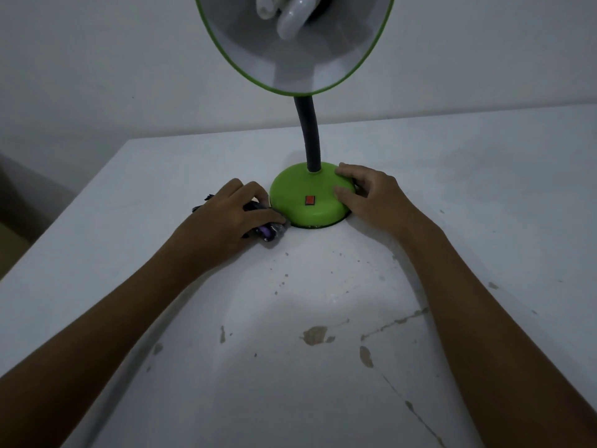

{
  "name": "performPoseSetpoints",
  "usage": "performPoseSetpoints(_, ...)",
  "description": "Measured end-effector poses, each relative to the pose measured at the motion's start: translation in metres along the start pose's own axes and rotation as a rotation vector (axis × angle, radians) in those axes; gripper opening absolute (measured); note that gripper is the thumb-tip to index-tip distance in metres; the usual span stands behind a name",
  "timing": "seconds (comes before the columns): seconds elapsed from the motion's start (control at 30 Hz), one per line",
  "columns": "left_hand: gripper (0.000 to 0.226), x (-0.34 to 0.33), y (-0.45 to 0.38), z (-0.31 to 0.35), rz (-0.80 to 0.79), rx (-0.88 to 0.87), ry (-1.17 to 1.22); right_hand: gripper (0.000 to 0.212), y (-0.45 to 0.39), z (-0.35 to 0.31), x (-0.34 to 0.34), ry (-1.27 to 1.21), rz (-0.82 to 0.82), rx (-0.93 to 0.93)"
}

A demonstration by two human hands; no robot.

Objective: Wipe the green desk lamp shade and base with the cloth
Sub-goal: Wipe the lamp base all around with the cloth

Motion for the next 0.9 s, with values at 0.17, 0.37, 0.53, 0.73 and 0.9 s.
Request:
performPoseSetpoints(0.17, 0.034, -0.003, 0.002, -0.001, 0.033, 0.036, 0.026, 0.046, 0.0, 0.0, 0.001, -0.001, 0.015, -0.002)
performPoseSetpoints(0.37, 0.025, -0.004, 0.004, -0.012, 0.08, 0.175, 0.077, 0.046, 0.001, -0.001, 0.0, 0.006, 0.019, -0.002)
performPoseSetpoints(0.53, 0.029, -0.006, 0.002, -0.016, 0.083, 0.247, 0.15, 0.046, 0.001, -0.001, 0.0, 0.017, 0.022, 0.0)
performPoseSetpoints(0.73, 0.023, -0.009, -0.006, -0.027, 0.068, 0.373, 0.187, 0.045, 0.001, -0.001, 0.0, 0.007, 0.025, 0.0)
performPoseSetpoints(0.9, 0.023, -0.011, -0.017, -0.036, 0.015, 0.488, 0.298, 0.045, 0.002, -0.002, 0.0, 0.005, 0.023, -0.001)
Point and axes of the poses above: each hand's wrist, its own y-axis away from the middle knuckle, its own x-axis out of the back of the hand, z = x × y, the point moved 4 cm from there along -y, towards the middle knuckle, and after that the axes turned 11 degrees about -z, right-handed, at the moved point
